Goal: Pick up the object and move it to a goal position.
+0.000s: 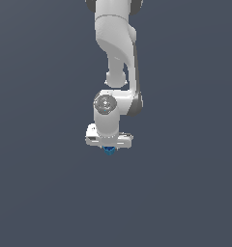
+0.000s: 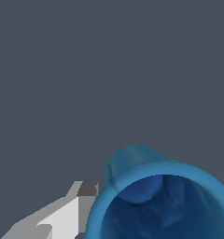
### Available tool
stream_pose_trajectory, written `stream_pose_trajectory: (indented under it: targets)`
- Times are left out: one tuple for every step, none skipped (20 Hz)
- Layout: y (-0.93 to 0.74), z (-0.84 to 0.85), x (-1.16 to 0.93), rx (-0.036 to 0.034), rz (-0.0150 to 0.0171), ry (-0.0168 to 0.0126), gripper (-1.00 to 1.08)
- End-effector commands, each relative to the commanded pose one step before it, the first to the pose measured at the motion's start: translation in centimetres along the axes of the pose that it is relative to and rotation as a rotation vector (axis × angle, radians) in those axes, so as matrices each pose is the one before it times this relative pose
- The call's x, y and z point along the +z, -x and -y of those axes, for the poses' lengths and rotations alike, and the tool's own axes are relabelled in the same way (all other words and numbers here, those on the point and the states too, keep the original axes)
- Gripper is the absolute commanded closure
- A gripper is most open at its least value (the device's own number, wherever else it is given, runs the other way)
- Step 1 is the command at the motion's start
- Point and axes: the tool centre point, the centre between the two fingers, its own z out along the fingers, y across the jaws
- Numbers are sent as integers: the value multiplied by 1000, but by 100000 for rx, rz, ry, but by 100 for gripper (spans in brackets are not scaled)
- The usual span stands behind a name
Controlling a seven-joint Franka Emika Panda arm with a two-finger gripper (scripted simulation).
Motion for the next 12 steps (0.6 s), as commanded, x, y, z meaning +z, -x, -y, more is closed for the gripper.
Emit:
stream_pose_trajectory:
  targets:
    - [881, -180, -991, 6, -187, -7, 108]
    - [443, -85, -430, 0, 0, 0, 108]
    - [475, -91, -461, 0, 0, 0, 108]
    - [506, -97, -493, 0, 0, 0, 108]
    - [538, -103, -524, 0, 0, 0, 108]
    - [569, -109, -556, 0, 0, 0, 108]
    - [595, -130, -575, 16, 17, -65, 108]
    - [602, -116, -591, 0, 0, 0, 108]
    - [600, -116, -591, 0, 0, 0, 108]
    - [599, -115, -591, 0, 0, 0, 108]
    - [596, -115, -591, 0, 0, 0, 108]
    - [594, -115, -591, 0, 0, 0, 108]
